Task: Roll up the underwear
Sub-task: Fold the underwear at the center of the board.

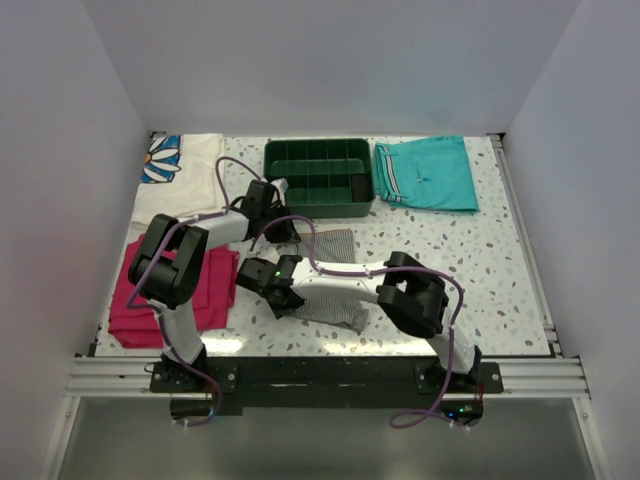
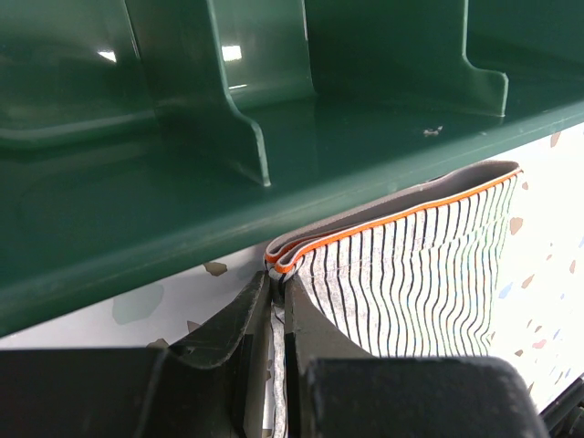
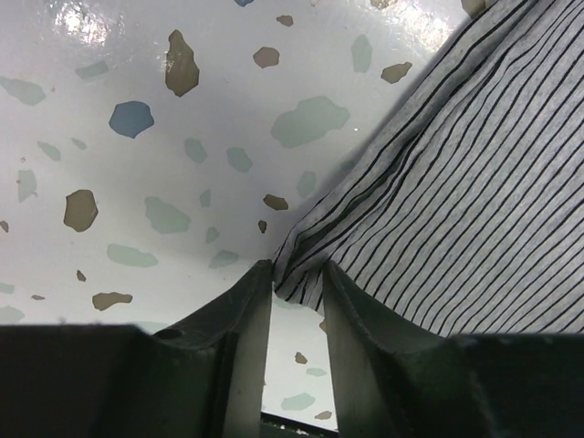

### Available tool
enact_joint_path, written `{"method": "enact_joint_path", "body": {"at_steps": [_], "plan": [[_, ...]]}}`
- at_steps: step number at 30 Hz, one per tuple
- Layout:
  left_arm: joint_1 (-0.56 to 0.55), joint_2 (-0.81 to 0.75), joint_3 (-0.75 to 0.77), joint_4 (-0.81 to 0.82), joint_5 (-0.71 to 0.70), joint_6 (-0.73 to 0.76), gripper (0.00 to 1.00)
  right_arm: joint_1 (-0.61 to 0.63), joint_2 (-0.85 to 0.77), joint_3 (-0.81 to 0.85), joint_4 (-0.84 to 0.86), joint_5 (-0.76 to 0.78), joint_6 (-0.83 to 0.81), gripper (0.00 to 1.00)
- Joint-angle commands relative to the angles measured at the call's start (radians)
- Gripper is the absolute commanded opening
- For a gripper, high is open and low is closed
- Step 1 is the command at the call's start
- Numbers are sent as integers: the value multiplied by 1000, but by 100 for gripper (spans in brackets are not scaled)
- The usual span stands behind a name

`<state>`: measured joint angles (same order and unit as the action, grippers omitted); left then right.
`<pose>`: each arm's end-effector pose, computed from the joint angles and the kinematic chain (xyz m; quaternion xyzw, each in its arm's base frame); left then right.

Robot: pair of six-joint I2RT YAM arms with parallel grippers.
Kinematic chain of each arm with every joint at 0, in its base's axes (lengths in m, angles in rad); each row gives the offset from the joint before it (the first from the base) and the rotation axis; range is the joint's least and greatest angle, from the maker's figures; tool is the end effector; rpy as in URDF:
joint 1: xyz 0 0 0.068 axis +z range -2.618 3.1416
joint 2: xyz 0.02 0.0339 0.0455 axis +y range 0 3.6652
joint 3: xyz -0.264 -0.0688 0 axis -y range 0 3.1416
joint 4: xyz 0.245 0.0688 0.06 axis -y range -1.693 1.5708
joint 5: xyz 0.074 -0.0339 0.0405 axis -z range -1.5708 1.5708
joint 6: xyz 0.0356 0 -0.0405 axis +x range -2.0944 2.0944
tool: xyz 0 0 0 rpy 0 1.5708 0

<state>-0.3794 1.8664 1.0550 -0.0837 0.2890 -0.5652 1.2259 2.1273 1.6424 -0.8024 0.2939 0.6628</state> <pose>0.3462 -0.1489 0.1453 -0.0391 0.9340 -0.2702 0.2303 0.1566 0.4053 0.1728 -0.2522 0.9465 0.0282 0.1994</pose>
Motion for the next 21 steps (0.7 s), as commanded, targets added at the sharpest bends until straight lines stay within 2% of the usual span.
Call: {"method": "enact_joint_path", "body": {"at_steps": [1,8,14,21], "plan": [[2,-1,17,-2,-1,-13,0,6,3,2,17,14,9,23],[2,-1,17,-5,-2,-10,0,6,-7,-18,31,5,12,17],[2,-7,17,-8,-4,-12,0,6,-46,-44,57,7,4,0],[2,-88,-24,-8,-27,-39,0,4,-229,-185,161,-1,-25,0]]}}
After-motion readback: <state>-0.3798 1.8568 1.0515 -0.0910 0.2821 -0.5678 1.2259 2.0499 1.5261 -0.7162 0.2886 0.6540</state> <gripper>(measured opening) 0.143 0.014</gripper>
